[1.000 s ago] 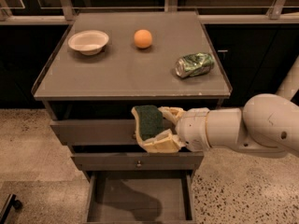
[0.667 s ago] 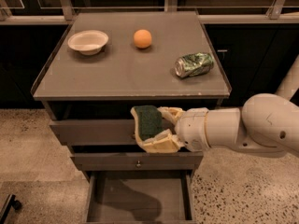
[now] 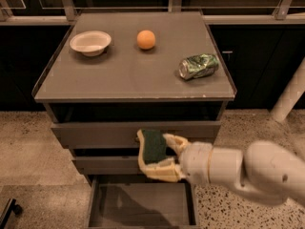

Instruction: Place sponge into bottom drawer

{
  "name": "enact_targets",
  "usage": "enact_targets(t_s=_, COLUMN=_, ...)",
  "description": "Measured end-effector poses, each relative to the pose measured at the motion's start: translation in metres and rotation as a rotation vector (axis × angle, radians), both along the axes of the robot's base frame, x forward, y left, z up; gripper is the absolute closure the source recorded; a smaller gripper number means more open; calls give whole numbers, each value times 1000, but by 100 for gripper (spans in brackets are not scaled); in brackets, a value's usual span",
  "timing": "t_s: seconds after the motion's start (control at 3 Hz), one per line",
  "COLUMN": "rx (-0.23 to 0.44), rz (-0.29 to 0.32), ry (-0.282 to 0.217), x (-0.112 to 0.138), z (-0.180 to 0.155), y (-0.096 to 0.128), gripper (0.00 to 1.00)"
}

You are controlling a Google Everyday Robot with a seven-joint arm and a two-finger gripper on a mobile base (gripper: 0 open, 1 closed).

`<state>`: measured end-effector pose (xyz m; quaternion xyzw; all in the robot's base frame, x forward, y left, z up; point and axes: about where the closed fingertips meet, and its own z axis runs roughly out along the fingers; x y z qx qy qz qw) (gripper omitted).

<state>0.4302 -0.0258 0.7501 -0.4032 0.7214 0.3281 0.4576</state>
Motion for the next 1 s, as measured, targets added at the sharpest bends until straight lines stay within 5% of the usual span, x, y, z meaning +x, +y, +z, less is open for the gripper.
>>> enact_targets(t_s=0.67, rx=150, rz=-265, ry=212, x=-61, z=-176, y=-47, gripper=100)
enact_targets(t_s=1.0, rx=207, rz=-264, ry=255, x=-66, z=-194, y=-39, gripper=100)
